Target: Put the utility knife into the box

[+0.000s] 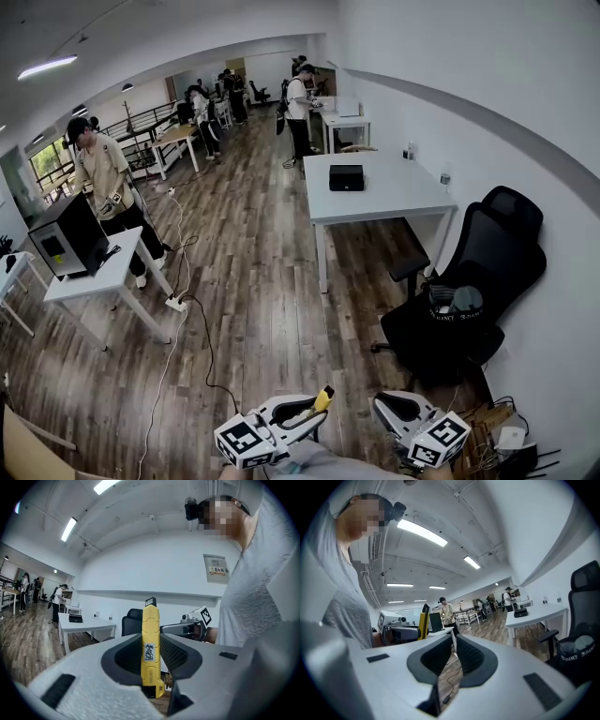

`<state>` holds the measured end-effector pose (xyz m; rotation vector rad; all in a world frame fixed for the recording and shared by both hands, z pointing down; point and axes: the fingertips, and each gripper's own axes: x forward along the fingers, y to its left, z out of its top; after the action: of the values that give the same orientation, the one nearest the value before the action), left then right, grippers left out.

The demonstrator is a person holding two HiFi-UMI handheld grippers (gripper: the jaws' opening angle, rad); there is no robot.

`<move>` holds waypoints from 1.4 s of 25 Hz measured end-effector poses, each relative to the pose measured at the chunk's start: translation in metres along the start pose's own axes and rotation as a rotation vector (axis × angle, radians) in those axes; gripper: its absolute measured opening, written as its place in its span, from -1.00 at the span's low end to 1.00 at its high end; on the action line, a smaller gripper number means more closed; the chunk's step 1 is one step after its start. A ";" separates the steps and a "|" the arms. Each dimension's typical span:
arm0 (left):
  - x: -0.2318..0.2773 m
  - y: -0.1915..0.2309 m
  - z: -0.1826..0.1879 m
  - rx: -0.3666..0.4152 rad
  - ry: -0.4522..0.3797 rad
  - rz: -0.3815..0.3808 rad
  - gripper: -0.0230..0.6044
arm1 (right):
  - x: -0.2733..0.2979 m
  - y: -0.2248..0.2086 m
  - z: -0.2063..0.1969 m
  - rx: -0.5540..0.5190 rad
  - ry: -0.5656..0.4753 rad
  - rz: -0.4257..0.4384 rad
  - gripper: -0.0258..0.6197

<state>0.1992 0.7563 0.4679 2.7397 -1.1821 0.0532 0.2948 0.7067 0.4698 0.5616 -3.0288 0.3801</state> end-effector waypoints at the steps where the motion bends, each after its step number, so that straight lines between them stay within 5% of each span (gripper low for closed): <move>1: 0.002 0.007 0.000 -0.002 0.000 0.003 -0.53 | 0.005 -0.005 0.001 0.004 -0.004 -0.003 -0.81; 24: 0.030 0.264 0.046 -0.002 0.000 -0.015 -0.53 | 0.224 -0.123 0.057 0.036 -0.006 -0.017 -0.81; 35: 0.023 0.334 0.050 0.010 0.000 -0.056 -0.53 | 0.292 -0.138 0.063 0.022 0.000 -0.045 -0.81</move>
<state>-0.0284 0.5062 0.4636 2.7794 -1.1073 0.0519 0.0714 0.4651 0.4647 0.6308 -3.0097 0.4122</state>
